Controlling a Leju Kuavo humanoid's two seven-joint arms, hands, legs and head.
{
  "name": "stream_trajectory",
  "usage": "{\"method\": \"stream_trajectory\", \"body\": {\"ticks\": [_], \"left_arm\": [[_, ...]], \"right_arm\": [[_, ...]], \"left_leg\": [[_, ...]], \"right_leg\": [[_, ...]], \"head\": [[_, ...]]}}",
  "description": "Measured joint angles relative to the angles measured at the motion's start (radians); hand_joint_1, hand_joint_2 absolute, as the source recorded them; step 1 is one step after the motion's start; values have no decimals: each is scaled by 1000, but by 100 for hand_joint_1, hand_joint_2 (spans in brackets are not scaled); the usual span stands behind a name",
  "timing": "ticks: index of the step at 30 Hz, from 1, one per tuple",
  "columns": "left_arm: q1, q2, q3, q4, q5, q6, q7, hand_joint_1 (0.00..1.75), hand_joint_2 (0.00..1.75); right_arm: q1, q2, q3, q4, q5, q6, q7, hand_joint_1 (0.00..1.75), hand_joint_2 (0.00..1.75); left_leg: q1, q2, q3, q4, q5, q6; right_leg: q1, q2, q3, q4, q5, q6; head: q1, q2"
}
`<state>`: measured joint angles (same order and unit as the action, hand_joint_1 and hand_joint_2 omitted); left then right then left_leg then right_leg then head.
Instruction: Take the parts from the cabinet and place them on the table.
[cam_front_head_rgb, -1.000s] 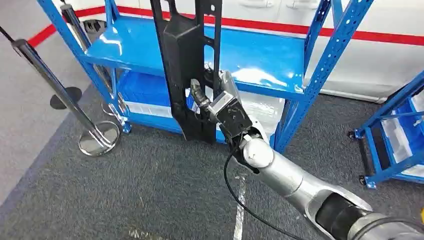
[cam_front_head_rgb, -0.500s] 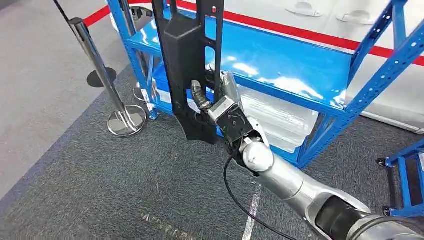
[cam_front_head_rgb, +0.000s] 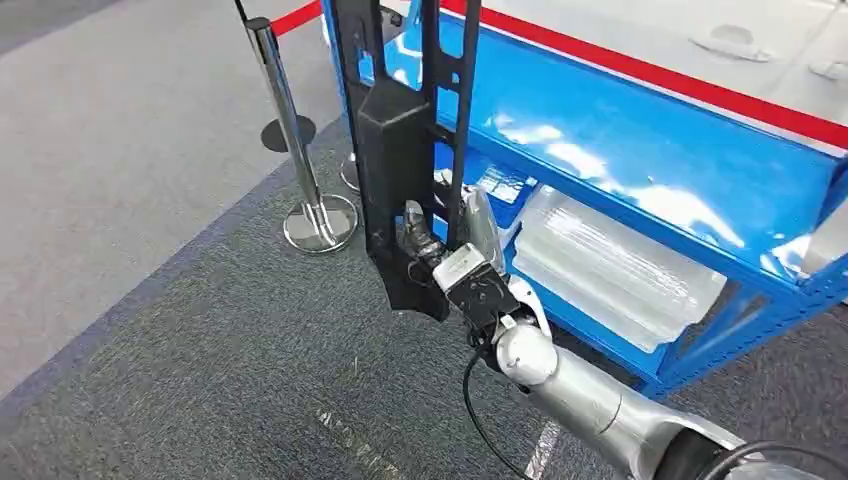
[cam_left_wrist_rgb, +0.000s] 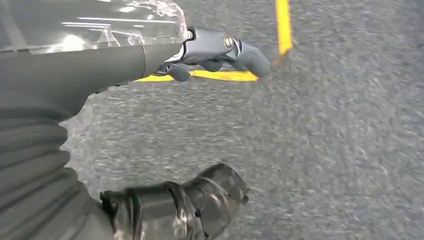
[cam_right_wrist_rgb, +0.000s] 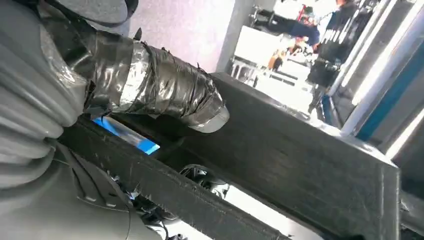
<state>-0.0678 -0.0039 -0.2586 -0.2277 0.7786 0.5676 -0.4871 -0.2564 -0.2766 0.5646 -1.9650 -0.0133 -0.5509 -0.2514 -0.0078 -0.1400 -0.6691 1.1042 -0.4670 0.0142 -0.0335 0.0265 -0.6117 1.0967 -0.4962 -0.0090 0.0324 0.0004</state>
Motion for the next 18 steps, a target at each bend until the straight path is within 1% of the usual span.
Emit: {"method": "stream_trajectory", "body": {"ticks": [1,2,3,4,5,6,7,8,9,10,12,13,14,15,16,17,18], "left_arm": [[1,1,0,0,-9,0,5,0,175],[-1,8,-1,0,-15,-1,12,0,175],[-2,8,-2,0,-21,-2,18,0,175],[-2,8,-5,0,-24,-4,21,0,175],[-2,8,-7,0,-25,-6,23,0,175],[-2,7,-10,0,-29,-10,23,0,175],[-2,6,-11,0,-29,-12,22,0,175],[-2,5,-11,0,-29,-14,21,0,175],[-2,6,-11,0,-29,-15,18,0,175],[-4,8,-11,0,-27,-15,15,0,175],[-5,13,-14,0,-27,-17,11,0,175],[-2,16,-18,0,-27,-17,11,0,175],[-2,21,-19,0,-28,-17,11,0,175],[3,15,-21,0,-29,-18,12,0,175],[2,15,-24,0,-29,-18,13,0,175],[-4,15,-27,0,-29,-19,13,0,175],[-8,15,-28,0,-29,-19,13,0,175]], "right_arm": [[15,0,-1,-14,13,-6,1,175,175],[28,1,-1,-27,27,-12,3,175,175],[37,1,-2,-41,47,-19,10,175,175],[47,1,-2,-48,63,-21,18,175,175],[60,1,-2,-56,78,-24,26,175,175],[76,1,-2,-66,95,-28,34,175,175],[88,1,-2,-77,110,-31,42,175,175],[97,1,-2,-88,126,-32,47,175,175],[105,1,-2,-105,150,-32,53,175,175],[113,1,-2,-114,166,-33,58,175,175],[119,1,-2,-129,186,-33,62,175,175],[124,1,-2,-136,194,-33,66,175,175],[127,1,-2,-145,199,-32,68,175,175],[128,0,-2,-151,200,-32,71,175,175],[129,0,-2,-158,203,-32,70,175,175],[131,0,-2,-166,203,-32,71,175,175],[134,0,-2,-169,203,-32,72,175,175]], "left_leg": [[3,69,-25,55,-29,-6],[8,105,-63,126,-60,-12],[10,123,-101,197,-89,-14],[11,131,-127,240,-98,-14],[10,134,-132,246,-89,-11],[8,135,-115,206,-56,-4],[3,140,-78,136,-15,7],[-7,162,-33,49,25,21],[-28,224,7,-28,39,41],[-39,249,22,-51,29,46],[-42,224,23,-59,33,52],[-43,210,20,-69,36,56],[-40,191,57,-100,46,63],[-27,180,72,-127,58,54],[-22,172,80,-140,57,57],[-19,157,82,-141,62,65],[-17,142,83,-140,61,64]], "right_leg": [[-2,-16,4,-2,-1,-2],[2,-30,8,-4,-4,-7],[6,-48,11,-4,-6,-8],[10,-65,13,-4,-10,-10],[13,-81,17,-5,-13,-10],[16,-99,21,-5,-18,-11],[19,-114,27,-7,-22,-12],[21,-126,34,-12,-25,-12],[22,-139,44,-22,-25,-12],[27,-150,50,-26,-28,-7],[24,-175,57,-39,-27,-4],[25,-191,67,-50,-26,-1],[30,-197,75,-61,-31,3],[22,-128,78,-43,-37,6],[23,-78,63,-11,-57,5],[23,-35,18,80,-102,8],[21,-23,-21,150,-128,10]], "head": [[-6,0],[-6,0],[-5,0],[-5,0],[-6,0],[-5,0],[-5,0],[-5,0],[-5,0],[-5,0],[-5,0],[-5,0],[-6,0],[0,0],[-6,0],[-3,0],[-2,0]]}}
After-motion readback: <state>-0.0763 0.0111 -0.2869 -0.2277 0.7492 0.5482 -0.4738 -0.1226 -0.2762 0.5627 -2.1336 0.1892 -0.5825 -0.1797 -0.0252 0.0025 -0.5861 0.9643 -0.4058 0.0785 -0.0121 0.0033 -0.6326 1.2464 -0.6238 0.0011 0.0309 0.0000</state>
